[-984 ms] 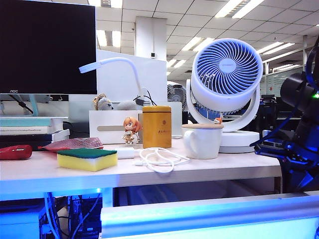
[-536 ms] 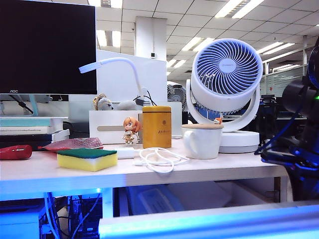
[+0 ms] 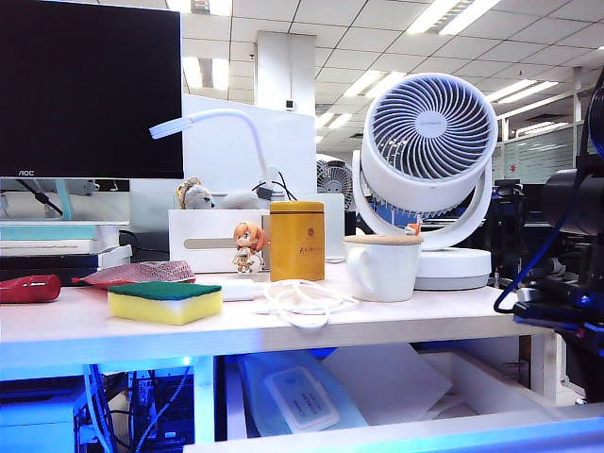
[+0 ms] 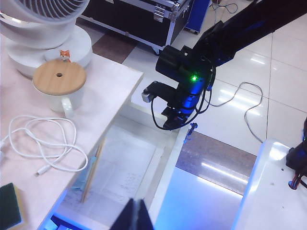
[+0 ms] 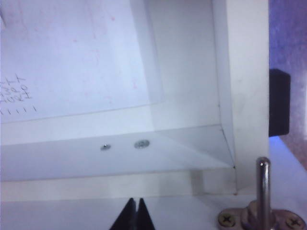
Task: Open the drawer, place the cleaning sponge inside, then close the drawer.
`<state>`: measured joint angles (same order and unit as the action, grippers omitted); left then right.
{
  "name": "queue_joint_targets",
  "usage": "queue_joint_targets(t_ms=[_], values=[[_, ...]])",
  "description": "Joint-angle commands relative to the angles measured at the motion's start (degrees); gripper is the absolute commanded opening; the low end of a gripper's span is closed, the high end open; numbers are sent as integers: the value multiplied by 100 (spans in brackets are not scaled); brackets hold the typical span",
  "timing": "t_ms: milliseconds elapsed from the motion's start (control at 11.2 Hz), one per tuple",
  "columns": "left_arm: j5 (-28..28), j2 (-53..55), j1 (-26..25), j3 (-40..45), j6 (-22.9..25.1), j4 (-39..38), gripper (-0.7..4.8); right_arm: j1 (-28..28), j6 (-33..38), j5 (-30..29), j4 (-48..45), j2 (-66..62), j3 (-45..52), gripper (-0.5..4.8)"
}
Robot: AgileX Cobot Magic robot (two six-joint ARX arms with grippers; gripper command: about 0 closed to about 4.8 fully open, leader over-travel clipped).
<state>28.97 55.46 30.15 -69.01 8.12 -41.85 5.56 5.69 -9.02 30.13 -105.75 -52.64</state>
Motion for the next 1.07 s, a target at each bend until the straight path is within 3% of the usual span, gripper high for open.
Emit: queue_joint_targets(t_ms=[89, 1073], values=[[42, -9, 0, -13, 4, 35, -5, 11, -17, 13, 612, 13, -9, -9], [46, -15, 0, -13, 2, -76, -5, 11, -289, 55, 1537, 35, -11, -9]])
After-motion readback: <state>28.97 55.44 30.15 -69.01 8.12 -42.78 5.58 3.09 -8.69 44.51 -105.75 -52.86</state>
